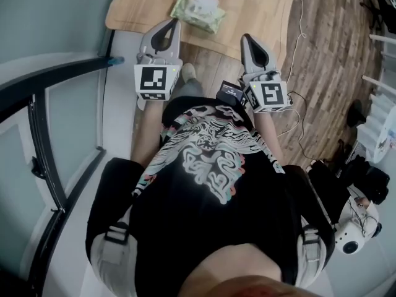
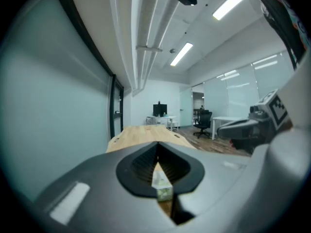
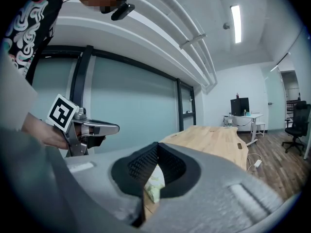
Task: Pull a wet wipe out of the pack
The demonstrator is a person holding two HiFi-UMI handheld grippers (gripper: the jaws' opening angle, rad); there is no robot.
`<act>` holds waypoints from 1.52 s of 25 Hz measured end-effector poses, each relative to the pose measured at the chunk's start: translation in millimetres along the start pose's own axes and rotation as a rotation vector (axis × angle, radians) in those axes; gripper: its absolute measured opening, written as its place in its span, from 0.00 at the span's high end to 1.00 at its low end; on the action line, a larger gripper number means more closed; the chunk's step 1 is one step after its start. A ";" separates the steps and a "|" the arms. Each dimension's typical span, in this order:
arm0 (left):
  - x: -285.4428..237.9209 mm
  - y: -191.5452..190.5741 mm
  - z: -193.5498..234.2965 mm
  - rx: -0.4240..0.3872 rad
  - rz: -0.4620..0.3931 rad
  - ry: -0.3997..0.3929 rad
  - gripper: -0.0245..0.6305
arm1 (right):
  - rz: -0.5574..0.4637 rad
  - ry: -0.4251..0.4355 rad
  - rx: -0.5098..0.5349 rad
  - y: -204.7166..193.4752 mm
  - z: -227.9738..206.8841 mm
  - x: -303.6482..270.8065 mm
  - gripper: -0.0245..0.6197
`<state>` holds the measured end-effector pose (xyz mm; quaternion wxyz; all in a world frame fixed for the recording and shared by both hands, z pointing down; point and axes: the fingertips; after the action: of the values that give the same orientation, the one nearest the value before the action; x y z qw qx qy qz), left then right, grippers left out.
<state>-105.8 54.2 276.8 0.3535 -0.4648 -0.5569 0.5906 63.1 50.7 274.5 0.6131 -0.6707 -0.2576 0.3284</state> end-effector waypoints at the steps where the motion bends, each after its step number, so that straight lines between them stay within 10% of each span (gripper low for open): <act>1: -5.3 -2.5 5.2 -0.015 0.007 -0.002 0.98 | 0.010 0.001 -0.001 -1.7 0.9 -7.6 0.96; 14: -52.2 -20.0 4.4 -0.167 0.029 -0.146 0.98 | 0.060 -0.058 -0.015 -15.9 -5.6 -51.5 0.96; 38: -71.5 -25.6 -5.2 -0.134 0.035 -0.187 0.98 | 0.023 -0.147 -0.058 -18.8 -39.7 -29.2 0.96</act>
<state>-80.8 -7.7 313.4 0.2577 -0.4399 -0.6174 0.5991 75.1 5.1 298.1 0.5690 -0.6654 -0.3036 0.3760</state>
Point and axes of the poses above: the fingertips, and each gripper's own axes: x backward along the fingers, z to its left, y out of its top, and after that the axes turned 3 degrees about -z, right-handed
